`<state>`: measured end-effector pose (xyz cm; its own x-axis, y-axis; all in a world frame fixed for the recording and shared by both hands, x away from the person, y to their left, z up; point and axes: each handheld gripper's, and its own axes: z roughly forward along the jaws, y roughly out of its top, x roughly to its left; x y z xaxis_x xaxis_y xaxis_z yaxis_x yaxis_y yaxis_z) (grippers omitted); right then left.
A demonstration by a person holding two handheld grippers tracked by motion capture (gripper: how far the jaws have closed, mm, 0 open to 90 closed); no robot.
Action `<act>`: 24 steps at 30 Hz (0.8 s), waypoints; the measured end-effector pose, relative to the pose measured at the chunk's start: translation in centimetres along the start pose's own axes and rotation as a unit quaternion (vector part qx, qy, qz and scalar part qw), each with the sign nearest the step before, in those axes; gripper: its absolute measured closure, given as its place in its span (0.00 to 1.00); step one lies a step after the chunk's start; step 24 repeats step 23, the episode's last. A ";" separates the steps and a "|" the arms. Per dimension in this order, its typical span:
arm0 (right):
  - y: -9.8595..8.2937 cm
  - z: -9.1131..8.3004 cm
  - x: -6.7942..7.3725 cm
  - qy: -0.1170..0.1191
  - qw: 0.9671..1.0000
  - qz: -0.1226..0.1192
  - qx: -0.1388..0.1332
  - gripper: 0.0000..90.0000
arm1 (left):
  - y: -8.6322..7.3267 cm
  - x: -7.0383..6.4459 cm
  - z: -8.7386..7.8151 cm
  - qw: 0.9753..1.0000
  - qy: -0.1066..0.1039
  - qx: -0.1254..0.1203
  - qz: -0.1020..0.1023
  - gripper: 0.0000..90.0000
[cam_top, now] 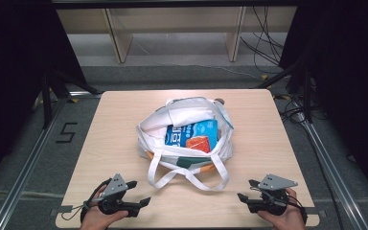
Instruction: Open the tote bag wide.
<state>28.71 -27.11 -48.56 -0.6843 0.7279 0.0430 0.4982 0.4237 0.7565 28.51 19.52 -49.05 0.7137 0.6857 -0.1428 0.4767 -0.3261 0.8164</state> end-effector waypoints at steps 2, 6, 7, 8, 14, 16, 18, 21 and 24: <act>-0.1 -0.1 0.0 0.001 1.000 -0.009 -0.001 0.38 | 0.0 0.1 0.0 1.000 0.005 0.003 0.007 0.25; -0.2 -0.1 0.2 0.005 1.000 -0.011 -0.003 0.38 | -0.1 0.1 0.1 1.000 0.002 0.003 0.003 0.25; -0.2 -0.1 0.2 0.003 1.000 -0.012 -0.006 0.38 | -0.1 0.2 0.0 1.000 0.003 0.005 0.008 0.25; -0.2 -0.1 0.2 0.002 1.000 -0.015 -0.005 0.38 | -0.1 0.2 0.1 1.000 0.005 0.003 0.006 0.25; -0.3 0.0 0.4 0.005 1.000 0.002 0.002 0.38 | -0.1 0.1 0.1 1.000 0.006 0.006 0.005 0.24; -0.3 0.0 0.2 0.004 1.000 -0.009 -0.002 0.38 | -0.1 0.1 0.1 1.000 0.006 0.005 0.006 0.24; -0.3 0.0 0.1 0.001 1.000 -0.009 -0.002 0.38 | -0.2 0.1 0.1 1.000 0.006 0.001 0.004 0.24; -0.3 0.0 0.1 -0.001 1.000 -0.010 -0.004 0.38 | -0.2 0.2 0.1 1.000 0.005 0.002 0.004 0.24; -0.3 0.0 0.1 0.000 1.000 -0.009 -0.003 0.38 | -0.2 0.2 0.1 1.000 0.004 0.002 0.005 0.24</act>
